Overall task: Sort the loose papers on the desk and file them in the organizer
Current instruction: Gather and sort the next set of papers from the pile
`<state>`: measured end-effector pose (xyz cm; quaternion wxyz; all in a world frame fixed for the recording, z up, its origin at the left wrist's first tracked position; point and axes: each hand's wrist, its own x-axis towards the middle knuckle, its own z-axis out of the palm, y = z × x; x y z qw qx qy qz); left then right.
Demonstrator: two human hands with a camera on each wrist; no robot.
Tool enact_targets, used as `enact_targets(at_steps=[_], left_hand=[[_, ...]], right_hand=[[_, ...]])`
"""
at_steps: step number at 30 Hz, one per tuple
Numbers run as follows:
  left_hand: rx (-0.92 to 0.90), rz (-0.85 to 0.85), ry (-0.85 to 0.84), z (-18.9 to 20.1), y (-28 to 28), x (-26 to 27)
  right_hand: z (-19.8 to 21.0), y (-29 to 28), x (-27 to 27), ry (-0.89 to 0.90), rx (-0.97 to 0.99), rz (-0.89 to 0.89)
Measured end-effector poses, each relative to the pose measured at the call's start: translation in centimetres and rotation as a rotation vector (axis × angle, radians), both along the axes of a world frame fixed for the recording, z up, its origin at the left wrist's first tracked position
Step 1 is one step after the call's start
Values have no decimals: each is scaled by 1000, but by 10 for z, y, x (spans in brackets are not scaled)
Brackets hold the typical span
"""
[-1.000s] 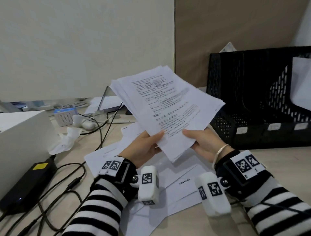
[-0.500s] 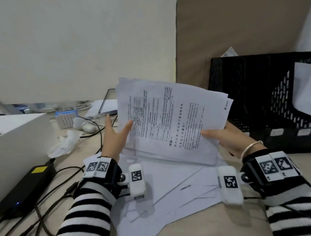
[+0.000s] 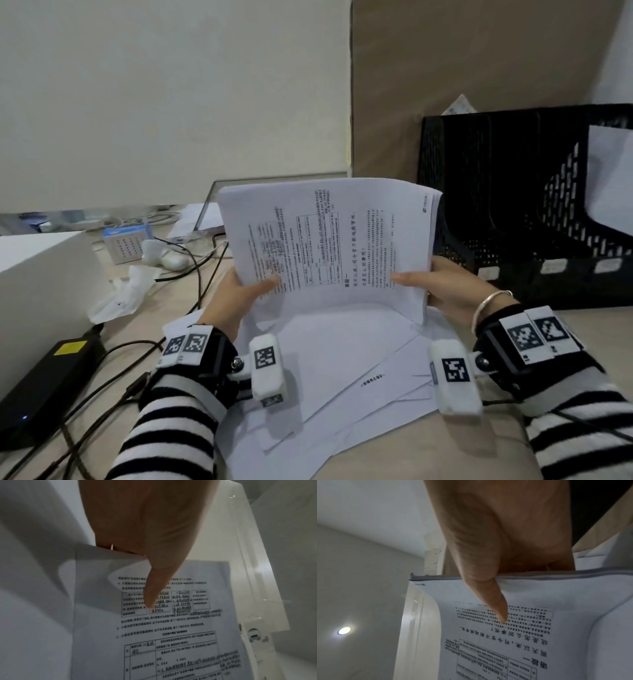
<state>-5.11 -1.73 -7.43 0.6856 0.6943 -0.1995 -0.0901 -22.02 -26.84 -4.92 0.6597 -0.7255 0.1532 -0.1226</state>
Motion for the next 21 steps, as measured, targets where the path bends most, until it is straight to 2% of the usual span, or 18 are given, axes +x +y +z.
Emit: enact_targets(at_steps=[6, 10, 13, 15, 18, 21], left_hand=[[14, 93, 81, -11, -5, 10], [-43, 223, -23, 0, -6, 7], [-157, 342, 32, 8, -5, 4], [-190, 249, 184, 11, -6, 0], [-178, -119, 413, 20, -21, -15], [-124, -387, 418, 25, -40, -38]], right_hand=[[-3, 5, 3, 46, 39, -70], [-1, 7, 4, -5, 8, -179], [2, 10, 5, -84, 154, -195], [3, 15, 8, -157, 270, -195], [2, 27, 14, -217, 384, -148], [-2, 43, 17, -192, 404, -42]])
